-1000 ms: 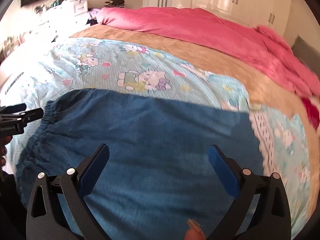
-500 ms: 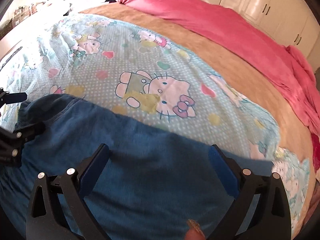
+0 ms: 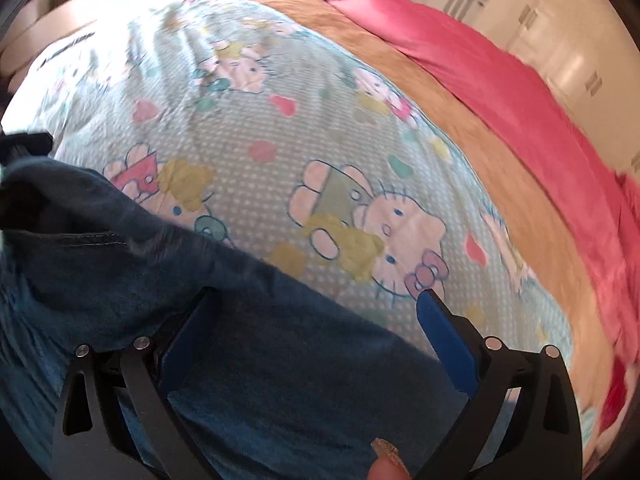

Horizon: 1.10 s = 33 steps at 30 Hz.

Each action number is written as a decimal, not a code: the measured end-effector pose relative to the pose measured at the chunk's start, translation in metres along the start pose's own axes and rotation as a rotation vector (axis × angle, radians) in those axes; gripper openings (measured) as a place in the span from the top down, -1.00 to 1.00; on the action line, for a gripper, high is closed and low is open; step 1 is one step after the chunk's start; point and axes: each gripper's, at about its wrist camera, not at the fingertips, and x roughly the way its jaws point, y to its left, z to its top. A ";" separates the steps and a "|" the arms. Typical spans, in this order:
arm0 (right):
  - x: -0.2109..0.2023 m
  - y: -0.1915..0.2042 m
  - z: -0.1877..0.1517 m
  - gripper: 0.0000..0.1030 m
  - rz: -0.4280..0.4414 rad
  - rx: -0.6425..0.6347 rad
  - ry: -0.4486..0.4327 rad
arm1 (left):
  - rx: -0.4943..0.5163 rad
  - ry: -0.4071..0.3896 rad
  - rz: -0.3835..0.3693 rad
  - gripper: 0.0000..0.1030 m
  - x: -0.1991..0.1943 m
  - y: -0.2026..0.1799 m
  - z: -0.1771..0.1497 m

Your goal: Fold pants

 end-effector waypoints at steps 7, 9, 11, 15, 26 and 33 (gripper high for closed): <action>-0.007 0.018 -0.015 0.24 0.117 0.015 -0.066 | -0.029 -0.007 -0.049 0.51 -0.010 0.001 -0.013; -0.015 0.024 -0.021 0.58 0.115 0.031 -0.094 | -0.037 -0.007 -0.045 0.51 -0.010 0.003 -0.017; -0.031 0.025 -0.030 0.78 0.097 0.083 -0.121 | -0.040 -0.011 -0.043 0.51 -0.013 0.005 -0.021; -0.080 0.019 -0.053 0.84 0.128 0.189 -0.233 | -0.035 -0.023 -0.051 0.50 -0.023 0.007 -0.025; -0.197 0.078 -0.132 0.85 0.255 0.216 -0.367 | 0.103 -0.018 -0.086 0.44 -0.073 -0.015 -0.056; -0.205 0.130 -0.167 0.85 0.307 0.166 -0.314 | 0.136 0.033 -0.074 0.42 -0.095 -0.025 -0.087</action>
